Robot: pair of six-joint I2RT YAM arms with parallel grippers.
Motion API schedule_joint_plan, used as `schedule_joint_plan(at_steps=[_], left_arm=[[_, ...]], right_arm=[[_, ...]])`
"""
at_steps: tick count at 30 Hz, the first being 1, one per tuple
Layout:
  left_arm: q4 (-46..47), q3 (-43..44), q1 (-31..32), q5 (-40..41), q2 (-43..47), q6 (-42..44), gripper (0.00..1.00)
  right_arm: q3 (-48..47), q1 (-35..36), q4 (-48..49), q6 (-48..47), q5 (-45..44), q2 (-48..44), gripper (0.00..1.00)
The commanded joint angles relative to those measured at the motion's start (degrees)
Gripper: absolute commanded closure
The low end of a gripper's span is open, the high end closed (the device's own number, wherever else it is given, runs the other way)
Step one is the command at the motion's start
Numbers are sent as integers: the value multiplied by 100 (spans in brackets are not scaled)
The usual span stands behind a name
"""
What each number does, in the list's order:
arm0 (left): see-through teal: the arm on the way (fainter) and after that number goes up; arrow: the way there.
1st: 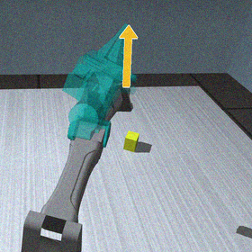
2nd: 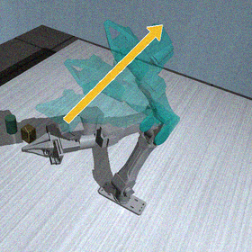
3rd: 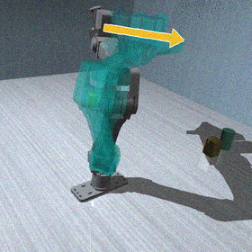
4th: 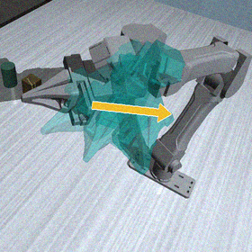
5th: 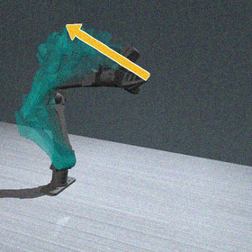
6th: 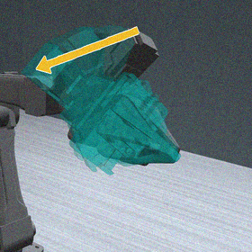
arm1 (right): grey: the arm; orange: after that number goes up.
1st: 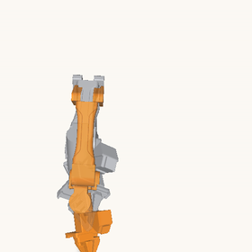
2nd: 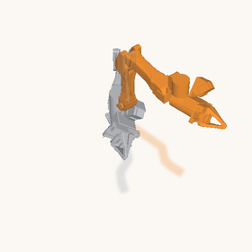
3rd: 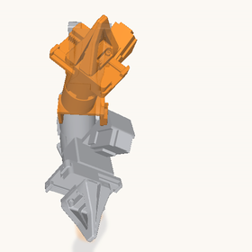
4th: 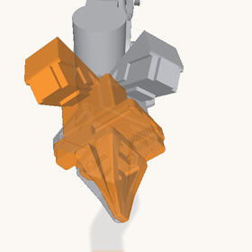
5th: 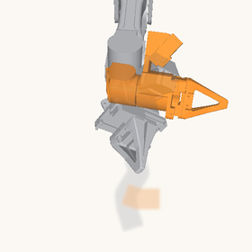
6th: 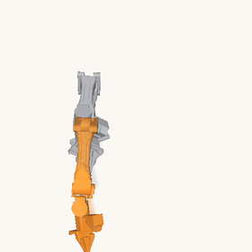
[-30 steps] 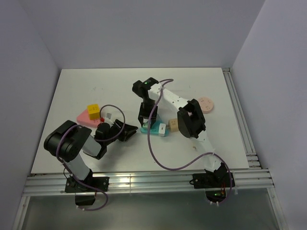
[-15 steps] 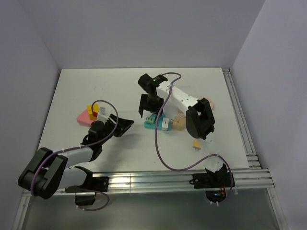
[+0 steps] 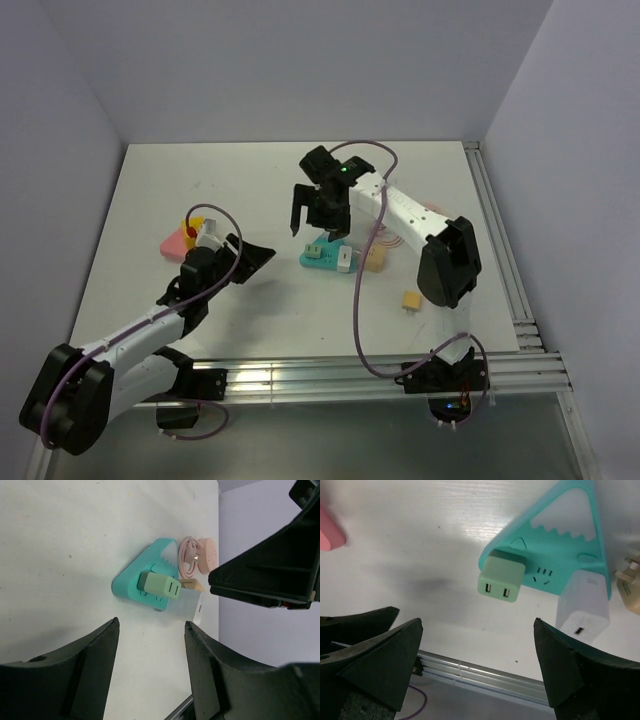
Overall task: Insert the plug
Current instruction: Move the socket to the center of the board.
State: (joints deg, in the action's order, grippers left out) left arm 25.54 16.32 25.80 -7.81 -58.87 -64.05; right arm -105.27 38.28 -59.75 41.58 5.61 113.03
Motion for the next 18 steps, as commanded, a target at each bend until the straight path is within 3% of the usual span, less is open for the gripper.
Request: schedule_joint_plan(at_steps=[1, 10, 18], left_arm=[[-680, 555, 100, 183, 261, 612, 39], [-1814, 1513, 566, 491, 96, 1298, 29], [-2861, 2927, 1515, 1351, -748, 1624, 15]], right_arm=[[497, -40, 507, -273, -349, -869, 1], [2528, -119, 1720, -616, -1324, -2654, 1], [3803, -128, 2704, -511, -2010, -3814, 0]])
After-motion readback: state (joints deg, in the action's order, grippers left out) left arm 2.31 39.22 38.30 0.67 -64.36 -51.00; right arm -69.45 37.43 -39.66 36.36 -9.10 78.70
